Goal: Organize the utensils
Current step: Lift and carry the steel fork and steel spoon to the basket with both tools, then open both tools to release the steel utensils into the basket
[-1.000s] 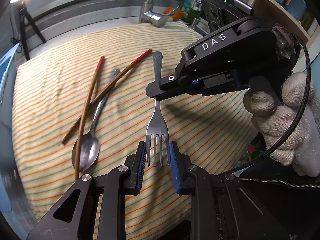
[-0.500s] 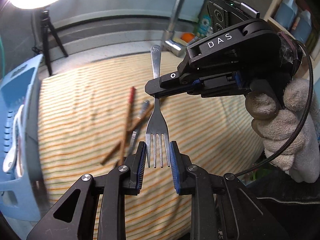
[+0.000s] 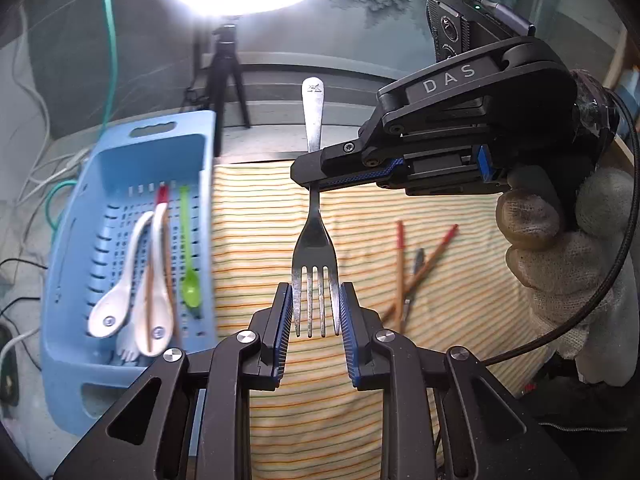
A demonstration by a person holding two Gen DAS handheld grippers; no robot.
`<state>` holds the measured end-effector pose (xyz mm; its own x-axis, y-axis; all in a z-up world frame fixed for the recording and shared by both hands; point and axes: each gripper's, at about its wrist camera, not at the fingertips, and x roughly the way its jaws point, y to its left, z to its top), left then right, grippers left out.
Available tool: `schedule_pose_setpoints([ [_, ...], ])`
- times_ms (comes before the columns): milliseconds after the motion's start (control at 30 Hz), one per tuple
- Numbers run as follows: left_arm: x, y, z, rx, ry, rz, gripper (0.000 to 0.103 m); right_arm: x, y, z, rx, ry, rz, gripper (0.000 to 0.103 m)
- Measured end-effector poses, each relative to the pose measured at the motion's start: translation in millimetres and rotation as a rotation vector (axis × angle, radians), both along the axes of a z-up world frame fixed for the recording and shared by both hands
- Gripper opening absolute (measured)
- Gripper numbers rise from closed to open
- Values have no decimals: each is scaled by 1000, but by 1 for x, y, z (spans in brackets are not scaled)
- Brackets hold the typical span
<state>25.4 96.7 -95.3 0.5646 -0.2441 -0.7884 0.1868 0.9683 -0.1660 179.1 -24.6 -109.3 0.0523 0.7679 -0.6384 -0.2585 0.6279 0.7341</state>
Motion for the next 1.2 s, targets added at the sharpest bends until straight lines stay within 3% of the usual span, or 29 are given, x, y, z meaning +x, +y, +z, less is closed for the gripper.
schedule_pose_setpoints([
  [300,10,59,-13,-40,33,80,22,11,67,-12,-24,10,78,5],
  [533,7,80,-19,-52,54,111,22,15,98,-20,-54,1,116,6],
  [633,8,85,-19,-40,61,133,22,15,106,-18,-79,-23,128,12],
  [700,9,89,-20,-29,69,166,33,16,109,-16,-90,-36,132,22],
  [767,9,92,-19,-27,59,184,38,16,108,-12,-91,-58,128,45],
  [900,8,93,-18,-17,53,194,39,14,104,-2,-106,-120,125,48],
  [1200,5,88,-12,-15,42,192,39,13,79,7,-95,-132,106,49],
])
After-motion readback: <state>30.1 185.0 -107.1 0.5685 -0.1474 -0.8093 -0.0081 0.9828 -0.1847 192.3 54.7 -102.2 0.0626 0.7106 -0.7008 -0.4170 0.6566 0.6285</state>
